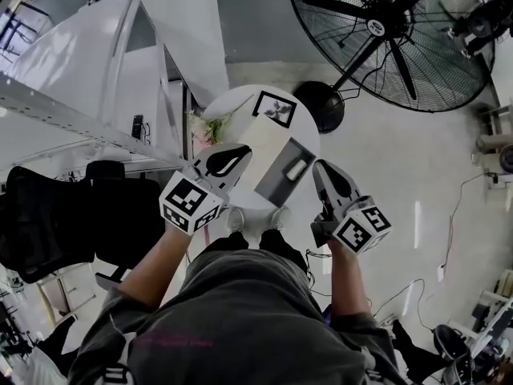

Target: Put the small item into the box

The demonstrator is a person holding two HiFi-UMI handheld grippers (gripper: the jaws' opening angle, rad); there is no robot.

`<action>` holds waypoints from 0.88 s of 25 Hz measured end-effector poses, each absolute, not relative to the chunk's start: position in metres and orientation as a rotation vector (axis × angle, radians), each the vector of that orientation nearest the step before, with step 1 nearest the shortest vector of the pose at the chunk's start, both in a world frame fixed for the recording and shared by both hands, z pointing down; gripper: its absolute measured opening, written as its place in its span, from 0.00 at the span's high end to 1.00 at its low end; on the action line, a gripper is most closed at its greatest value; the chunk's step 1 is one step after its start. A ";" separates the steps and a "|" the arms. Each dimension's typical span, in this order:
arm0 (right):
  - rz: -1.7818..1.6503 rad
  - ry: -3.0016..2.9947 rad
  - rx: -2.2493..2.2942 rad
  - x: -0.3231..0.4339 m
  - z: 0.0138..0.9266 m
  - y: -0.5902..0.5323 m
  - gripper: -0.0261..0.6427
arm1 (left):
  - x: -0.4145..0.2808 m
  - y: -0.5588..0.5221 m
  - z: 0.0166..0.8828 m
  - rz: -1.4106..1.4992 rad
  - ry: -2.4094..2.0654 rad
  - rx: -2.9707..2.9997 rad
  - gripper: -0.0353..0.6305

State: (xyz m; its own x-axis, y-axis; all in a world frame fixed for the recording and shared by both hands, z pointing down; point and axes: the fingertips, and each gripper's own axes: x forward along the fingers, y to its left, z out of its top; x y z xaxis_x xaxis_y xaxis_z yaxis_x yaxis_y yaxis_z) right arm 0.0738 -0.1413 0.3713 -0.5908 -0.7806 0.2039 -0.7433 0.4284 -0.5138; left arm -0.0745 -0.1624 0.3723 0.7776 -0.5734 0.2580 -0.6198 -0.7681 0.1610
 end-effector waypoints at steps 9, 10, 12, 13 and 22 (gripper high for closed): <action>-0.854 2.615 -1.365 0.061 0.365 -0.142 0.93 | -0.086 -0.156 0.357 0.243 -0.934 2.749 0.91; -0.850 2.617 -1.363 0.060 0.364 -0.142 0.93 | -0.086 -0.155 0.356 0.238 -0.931 2.751 0.92; -0.838 2.629 -1.364 0.058 0.362 -0.142 0.93 | -0.085 -0.153 0.352 0.223 -0.919 2.759 0.92; -0.831 2.638 -1.366 0.057 0.361 -0.142 0.93 | -0.085 -0.152 0.350 0.215 -0.912 2.762 0.92; -0.813 2.676 -1.358 0.057 0.361 -0.142 0.93 | -0.077 -0.148 0.348 0.198 -0.878 2.779 0.92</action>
State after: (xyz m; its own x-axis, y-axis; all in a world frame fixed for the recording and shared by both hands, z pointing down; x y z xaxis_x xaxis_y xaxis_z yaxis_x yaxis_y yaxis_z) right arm 0.0567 -0.1419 0.3614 -0.6178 -0.7603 0.2005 -0.7433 0.4815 -0.4645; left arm -0.0775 -0.1480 0.3476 0.8124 -0.5502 0.1930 -0.5799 -0.7971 0.1683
